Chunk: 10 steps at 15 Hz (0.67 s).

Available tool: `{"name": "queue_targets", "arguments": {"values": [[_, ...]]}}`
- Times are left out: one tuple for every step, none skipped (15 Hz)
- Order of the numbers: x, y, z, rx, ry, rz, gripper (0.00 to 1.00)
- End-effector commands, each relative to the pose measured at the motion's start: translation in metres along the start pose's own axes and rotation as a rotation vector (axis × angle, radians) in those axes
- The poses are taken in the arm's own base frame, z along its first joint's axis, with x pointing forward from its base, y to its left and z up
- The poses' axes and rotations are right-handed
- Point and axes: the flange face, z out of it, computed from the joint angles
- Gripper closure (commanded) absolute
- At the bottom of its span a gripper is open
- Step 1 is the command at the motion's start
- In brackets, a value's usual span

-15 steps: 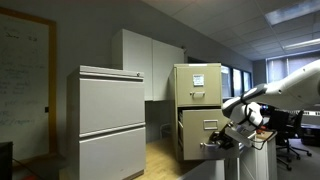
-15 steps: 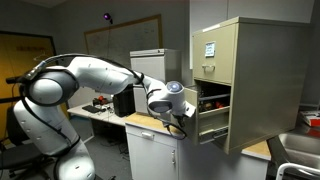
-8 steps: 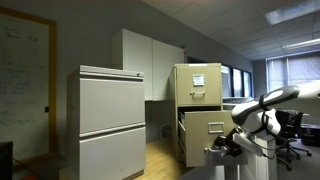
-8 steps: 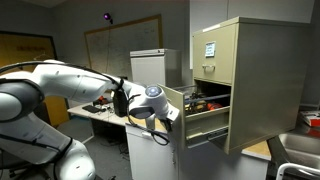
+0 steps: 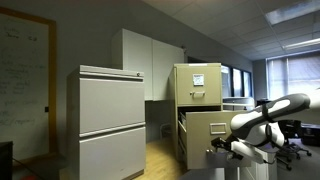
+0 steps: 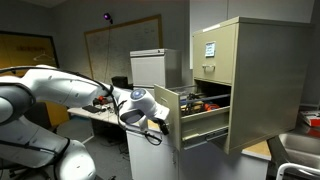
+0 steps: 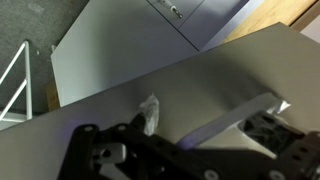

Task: Open the bottom drawer of the file cabinet to the right

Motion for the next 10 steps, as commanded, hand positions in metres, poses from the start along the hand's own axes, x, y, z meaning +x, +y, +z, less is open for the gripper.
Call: {"name": "queue_targets", "arguments": {"values": [[-0.001,-0.034,-0.022,0.030,0.110,-0.078,0.00],[0.000,-0.040,-0.029,0.030,0.139,-0.096,0.00],[-0.002,-0.041,-0.032,0.019,0.145,-0.100,0.00],[-0.005,-0.039,-0.034,-0.005,0.135,-0.103,0.00],[-0.008,-0.039,-0.035,-0.021,0.115,-0.115,0.00],[-0.013,-0.036,-0.033,-0.052,0.067,-0.125,0.00],[-0.016,-0.037,-0.034,-0.063,0.038,-0.139,0.00],[-0.020,-0.037,-0.035,-0.072,0.001,-0.154,0.00],[-0.025,-0.038,-0.037,-0.075,-0.041,-0.169,0.00],[-0.030,-0.043,-0.040,-0.062,-0.077,-0.187,0.00]]}}
